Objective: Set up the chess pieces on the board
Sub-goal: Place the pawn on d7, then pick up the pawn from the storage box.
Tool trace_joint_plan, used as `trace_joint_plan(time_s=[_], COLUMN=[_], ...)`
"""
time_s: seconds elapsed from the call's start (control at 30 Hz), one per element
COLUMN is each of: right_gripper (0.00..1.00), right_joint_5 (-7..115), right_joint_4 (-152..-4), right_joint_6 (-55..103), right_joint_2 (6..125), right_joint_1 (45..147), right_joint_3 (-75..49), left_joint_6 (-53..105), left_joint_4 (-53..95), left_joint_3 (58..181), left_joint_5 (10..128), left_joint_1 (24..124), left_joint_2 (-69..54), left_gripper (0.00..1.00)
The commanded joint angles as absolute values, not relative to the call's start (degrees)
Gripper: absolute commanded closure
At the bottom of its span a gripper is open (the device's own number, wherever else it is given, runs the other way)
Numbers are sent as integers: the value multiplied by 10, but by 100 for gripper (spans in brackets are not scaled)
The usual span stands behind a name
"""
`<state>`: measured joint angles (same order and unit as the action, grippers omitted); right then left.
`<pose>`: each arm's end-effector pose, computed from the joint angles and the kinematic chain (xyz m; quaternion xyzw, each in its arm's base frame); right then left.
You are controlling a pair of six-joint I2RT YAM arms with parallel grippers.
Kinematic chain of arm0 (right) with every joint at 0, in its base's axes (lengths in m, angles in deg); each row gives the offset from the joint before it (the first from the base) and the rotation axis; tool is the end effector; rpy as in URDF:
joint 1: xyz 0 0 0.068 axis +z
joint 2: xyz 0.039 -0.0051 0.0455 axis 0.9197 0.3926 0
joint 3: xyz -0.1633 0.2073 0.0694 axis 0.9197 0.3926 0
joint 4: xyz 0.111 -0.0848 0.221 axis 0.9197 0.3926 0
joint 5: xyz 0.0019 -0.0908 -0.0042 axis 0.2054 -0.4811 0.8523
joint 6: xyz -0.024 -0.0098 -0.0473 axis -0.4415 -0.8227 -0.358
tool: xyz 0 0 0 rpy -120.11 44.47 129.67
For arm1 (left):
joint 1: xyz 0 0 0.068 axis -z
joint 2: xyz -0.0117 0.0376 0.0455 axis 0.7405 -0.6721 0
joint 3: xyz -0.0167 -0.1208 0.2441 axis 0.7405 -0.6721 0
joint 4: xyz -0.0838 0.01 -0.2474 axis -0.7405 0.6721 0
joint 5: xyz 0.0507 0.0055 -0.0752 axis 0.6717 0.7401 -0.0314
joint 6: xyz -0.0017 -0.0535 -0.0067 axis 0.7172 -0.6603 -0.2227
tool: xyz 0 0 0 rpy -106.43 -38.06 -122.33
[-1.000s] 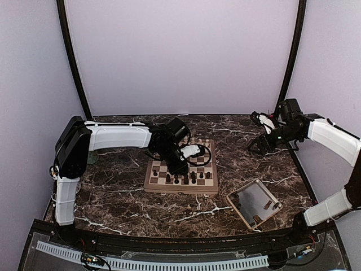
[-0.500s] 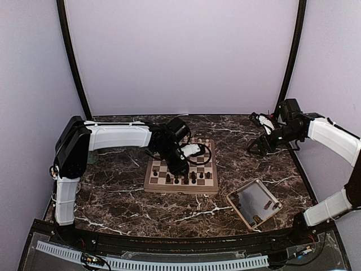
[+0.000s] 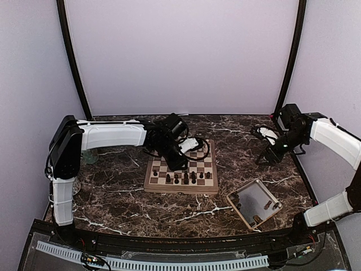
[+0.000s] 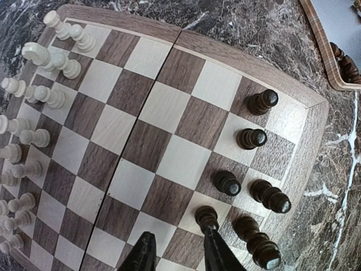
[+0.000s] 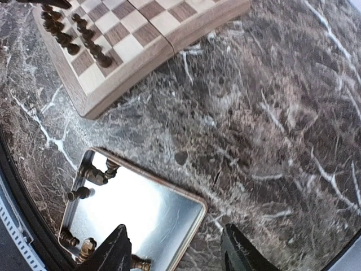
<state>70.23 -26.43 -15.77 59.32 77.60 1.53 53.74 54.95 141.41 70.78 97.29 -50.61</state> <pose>0.2384 0.0595 0.2721 -0.3962 0.8730 0.1553 0.2385 0.2918 -0.3478 0.2101 0.5327 0.7924 -0.1342 0.2651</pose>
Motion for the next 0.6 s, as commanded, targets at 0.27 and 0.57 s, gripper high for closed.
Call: trace_joint_plan(time_s=[0.27, 0.57], right_gripper=[52, 65], right_joint_5=[510, 500], right_joint_4=[-95, -119], right_joint_6=[-289, -302], right_joint_2=[536, 543], right_joint_1=[778, 777], right_joint_3=[122, 195], left_joint_6=[470, 382], left_joint_4=[403, 321], left_joint_3=[1355, 1312], left_joint_5=[718, 722], left_joint_1=[974, 959], left_joint_2=[-428, -390], left_gripper=[67, 67])
